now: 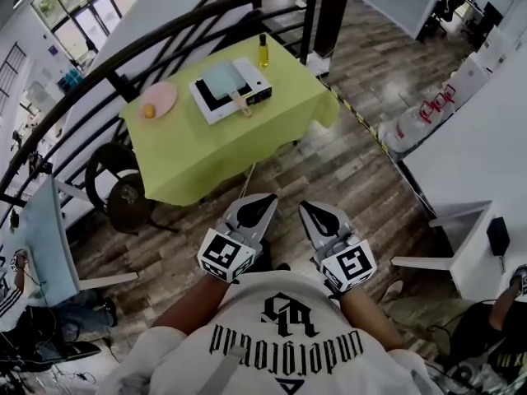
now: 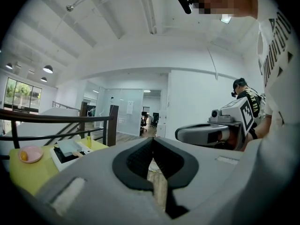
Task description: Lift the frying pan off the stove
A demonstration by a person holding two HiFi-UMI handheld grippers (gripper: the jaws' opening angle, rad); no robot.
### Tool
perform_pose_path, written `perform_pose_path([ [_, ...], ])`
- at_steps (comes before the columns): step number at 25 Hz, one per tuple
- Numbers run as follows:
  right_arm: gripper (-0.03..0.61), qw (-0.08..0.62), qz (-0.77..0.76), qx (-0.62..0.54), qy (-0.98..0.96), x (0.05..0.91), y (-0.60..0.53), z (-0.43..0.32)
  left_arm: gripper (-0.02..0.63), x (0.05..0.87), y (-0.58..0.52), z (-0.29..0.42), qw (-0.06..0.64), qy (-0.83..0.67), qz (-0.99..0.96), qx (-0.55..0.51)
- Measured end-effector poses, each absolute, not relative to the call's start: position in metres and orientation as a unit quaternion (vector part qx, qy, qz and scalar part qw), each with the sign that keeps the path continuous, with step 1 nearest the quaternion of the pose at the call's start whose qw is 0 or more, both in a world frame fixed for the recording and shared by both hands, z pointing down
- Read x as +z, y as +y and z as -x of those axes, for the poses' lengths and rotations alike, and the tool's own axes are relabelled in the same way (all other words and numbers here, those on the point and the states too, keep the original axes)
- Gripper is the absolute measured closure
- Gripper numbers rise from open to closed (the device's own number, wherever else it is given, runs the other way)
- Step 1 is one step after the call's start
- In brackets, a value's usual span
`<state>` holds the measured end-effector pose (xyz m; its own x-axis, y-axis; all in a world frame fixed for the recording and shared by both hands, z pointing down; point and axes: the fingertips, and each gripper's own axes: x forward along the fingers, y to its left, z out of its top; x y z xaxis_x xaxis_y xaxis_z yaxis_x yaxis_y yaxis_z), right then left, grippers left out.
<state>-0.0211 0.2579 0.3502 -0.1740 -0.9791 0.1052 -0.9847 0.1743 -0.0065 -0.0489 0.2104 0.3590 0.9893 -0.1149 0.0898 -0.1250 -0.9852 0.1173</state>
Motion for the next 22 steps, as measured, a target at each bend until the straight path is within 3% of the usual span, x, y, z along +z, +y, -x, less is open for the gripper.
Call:
perform_pose_path([
  [22,0.577,0.052,-0.604,0.044,-0.794,0.335,0.006,-0.017,0.606,0.343,-0.034,0.000,0.063,-0.073,-0.995,0.030],
])
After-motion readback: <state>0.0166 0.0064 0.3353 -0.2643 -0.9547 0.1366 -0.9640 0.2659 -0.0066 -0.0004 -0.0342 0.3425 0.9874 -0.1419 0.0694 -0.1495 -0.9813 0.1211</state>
